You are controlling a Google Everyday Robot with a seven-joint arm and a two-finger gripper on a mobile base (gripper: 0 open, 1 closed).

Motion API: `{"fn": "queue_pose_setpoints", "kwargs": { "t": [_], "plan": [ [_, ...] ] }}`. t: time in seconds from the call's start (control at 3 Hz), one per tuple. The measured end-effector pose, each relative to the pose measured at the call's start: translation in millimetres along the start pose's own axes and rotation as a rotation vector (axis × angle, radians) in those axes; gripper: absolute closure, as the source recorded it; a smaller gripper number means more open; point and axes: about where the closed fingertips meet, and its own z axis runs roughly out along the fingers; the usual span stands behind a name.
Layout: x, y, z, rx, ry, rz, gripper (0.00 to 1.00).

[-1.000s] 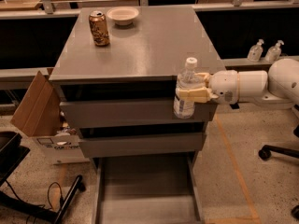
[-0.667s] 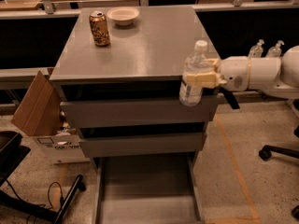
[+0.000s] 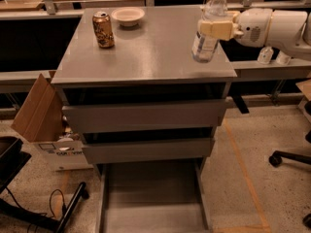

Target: Pick blue plastic bottle from bottom drawer and place on counter

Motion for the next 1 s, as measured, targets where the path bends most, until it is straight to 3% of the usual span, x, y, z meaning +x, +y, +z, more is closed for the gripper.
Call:
{"fn": "queue_pose_setpoints", "kwargs": {
  "t": [0.33,0.67,1.0],
  "plan": [
    [-15,-48,36,0.047,-0.021,-0.037,1.0],
    [-15,-71,75,0.052,-0.01,-0.051,1.0],
    [1,-88,114,0.047,0.018,-0.045,1.0]
  ]
}}
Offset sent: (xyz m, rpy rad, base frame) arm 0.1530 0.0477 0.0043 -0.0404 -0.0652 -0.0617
